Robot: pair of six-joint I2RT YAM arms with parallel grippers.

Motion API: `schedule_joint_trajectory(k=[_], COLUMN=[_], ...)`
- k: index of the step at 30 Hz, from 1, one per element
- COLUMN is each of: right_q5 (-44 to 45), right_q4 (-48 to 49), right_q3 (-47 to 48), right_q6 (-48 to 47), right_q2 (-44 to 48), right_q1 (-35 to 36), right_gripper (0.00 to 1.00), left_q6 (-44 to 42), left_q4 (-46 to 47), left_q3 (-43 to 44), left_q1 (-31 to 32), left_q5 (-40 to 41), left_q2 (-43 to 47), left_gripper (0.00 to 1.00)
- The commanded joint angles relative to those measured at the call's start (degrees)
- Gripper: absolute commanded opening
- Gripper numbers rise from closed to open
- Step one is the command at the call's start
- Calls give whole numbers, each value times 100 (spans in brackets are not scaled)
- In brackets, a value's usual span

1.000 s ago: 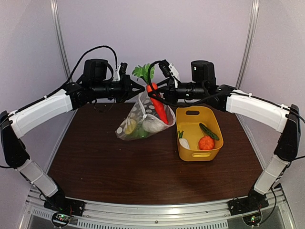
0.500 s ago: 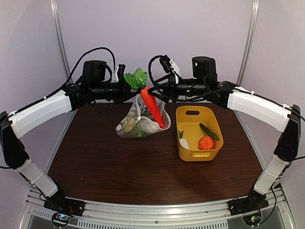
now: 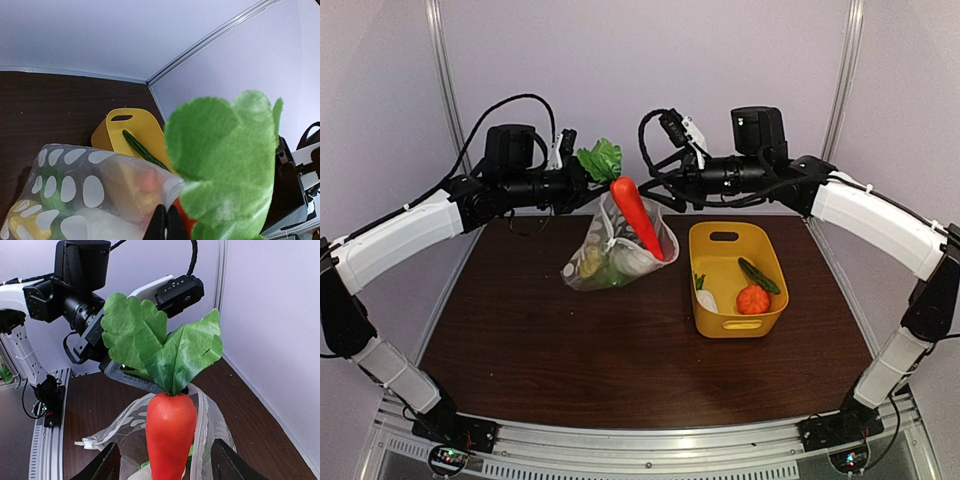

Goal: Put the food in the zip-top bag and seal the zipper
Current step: Place the fake vegetable in the zipper food storage bag, then adjust the zipper food storage bag at the center of the board.

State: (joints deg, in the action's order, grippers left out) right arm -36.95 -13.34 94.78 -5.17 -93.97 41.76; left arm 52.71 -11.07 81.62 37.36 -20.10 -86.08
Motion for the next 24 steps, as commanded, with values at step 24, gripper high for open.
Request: schedule_joint_trajectory(k=[24], right_q5=[2014], right_q4=[-3981], right_q3=[-335], right_q6=[-5093], right_q2=[112], right_q1=[1135], right_gripper=[68], left_q6=[-1603], left_q4=[-1283], left_q3=[518], left_q1=[-80], left_q5=[-478], left_q2=[-974], left_gripper=[0])
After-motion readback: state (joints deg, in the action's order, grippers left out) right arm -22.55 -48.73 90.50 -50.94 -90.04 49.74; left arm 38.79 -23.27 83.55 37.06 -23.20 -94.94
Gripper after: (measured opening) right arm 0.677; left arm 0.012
